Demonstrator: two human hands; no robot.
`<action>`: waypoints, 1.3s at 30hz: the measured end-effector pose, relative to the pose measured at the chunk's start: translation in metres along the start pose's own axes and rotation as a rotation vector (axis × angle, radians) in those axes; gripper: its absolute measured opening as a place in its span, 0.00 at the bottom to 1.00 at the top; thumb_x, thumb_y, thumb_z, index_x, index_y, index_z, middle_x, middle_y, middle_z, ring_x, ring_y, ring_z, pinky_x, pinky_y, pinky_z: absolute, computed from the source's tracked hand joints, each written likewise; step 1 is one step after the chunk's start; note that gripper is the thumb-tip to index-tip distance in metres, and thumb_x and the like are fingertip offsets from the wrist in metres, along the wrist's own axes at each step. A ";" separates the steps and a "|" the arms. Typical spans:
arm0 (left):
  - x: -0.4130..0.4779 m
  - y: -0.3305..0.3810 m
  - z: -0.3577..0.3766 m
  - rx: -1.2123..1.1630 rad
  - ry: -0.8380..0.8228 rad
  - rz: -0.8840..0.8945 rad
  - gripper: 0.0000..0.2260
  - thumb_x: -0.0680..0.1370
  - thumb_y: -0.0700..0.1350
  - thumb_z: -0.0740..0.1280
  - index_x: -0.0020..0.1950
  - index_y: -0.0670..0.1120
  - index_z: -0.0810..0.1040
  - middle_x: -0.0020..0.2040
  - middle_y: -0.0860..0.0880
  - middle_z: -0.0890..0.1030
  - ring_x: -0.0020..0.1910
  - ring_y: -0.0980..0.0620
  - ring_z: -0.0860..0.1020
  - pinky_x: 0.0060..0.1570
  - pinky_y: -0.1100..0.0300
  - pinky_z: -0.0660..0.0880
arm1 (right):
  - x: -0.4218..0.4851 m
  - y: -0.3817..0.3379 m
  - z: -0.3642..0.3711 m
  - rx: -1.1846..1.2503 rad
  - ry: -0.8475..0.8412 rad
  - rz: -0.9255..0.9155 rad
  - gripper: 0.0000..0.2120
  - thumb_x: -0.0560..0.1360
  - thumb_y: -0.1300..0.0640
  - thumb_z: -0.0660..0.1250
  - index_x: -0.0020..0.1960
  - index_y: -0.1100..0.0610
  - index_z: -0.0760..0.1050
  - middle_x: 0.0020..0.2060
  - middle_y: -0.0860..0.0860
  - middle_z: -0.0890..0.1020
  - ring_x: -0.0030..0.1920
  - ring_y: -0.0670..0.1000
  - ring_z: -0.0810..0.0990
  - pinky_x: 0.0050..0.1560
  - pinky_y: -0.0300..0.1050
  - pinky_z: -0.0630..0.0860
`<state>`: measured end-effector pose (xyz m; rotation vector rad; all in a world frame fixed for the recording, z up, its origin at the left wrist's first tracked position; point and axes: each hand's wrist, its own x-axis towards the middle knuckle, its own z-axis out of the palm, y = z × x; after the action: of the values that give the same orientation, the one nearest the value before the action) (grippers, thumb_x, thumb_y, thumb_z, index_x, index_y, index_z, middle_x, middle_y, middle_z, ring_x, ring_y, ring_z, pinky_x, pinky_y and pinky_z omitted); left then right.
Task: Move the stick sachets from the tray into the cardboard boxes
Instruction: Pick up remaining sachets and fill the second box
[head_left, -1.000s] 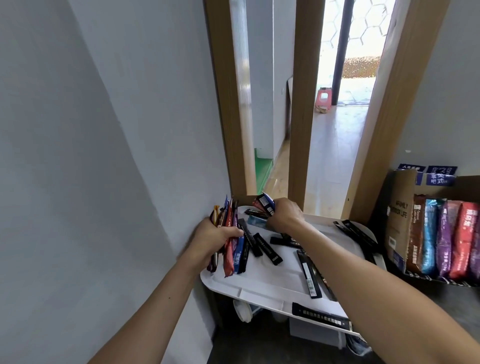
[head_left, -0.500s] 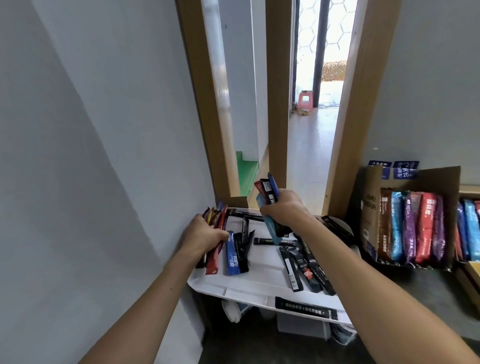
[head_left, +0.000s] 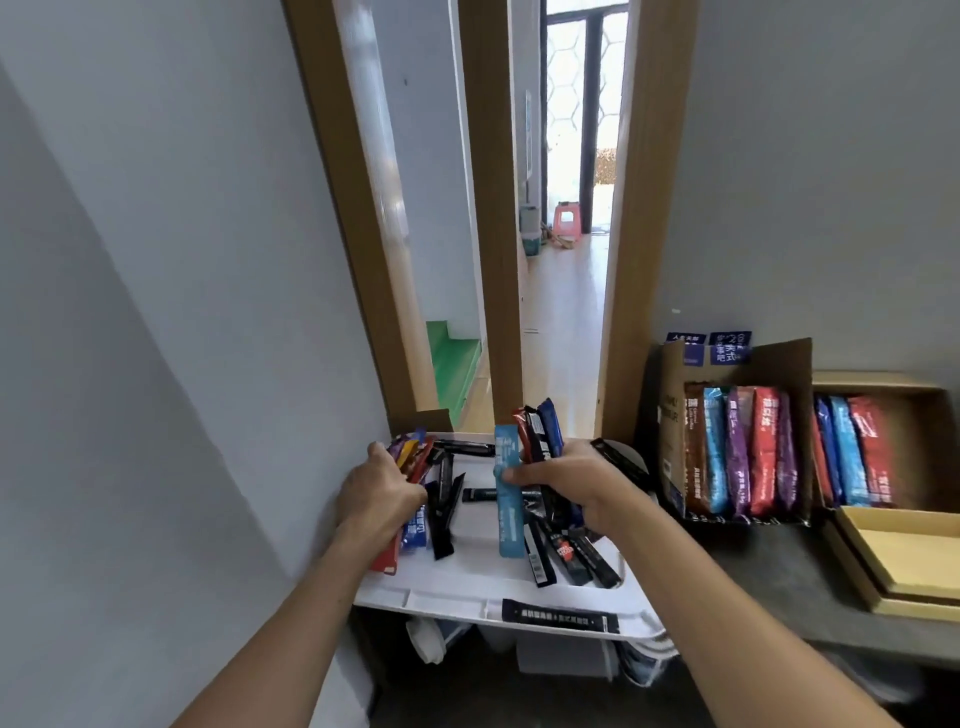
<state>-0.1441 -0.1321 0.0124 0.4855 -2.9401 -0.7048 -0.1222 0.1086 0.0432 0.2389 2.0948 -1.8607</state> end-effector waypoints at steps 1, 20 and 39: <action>-0.002 0.004 -0.005 -0.006 0.034 0.004 0.27 0.71 0.52 0.77 0.61 0.48 0.67 0.47 0.48 0.79 0.44 0.46 0.81 0.46 0.51 0.81 | -0.003 0.000 -0.004 0.023 -0.012 -0.004 0.23 0.66 0.60 0.84 0.57 0.62 0.79 0.46 0.56 0.89 0.47 0.56 0.88 0.53 0.55 0.85; -0.141 0.237 0.020 -0.772 -0.241 0.399 0.22 0.67 0.40 0.85 0.56 0.50 0.81 0.47 0.51 0.88 0.43 0.54 0.87 0.45 0.60 0.83 | -0.117 0.023 -0.246 0.184 0.332 -0.264 0.15 0.70 0.61 0.81 0.55 0.54 0.83 0.47 0.52 0.90 0.48 0.54 0.89 0.54 0.56 0.84; -0.215 0.378 0.111 -0.644 -0.188 0.366 0.39 0.65 0.56 0.84 0.72 0.53 0.71 0.59 0.53 0.82 0.55 0.54 0.84 0.57 0.49 0.83 | -0.064 0.074 -0.436 -0.239 0.669 -0.333 0.19 0.76 0.56 0.77 0.65 0.57 0.79 0.56 0.55 0.86 0.56 0.56 0.86 0.57 0.59 0.84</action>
<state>-0.0654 0.3035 0.0840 -0.1775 -2.6044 -1.6000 -0.0946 0.5544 0.0376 0.5425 2.9374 -1.8477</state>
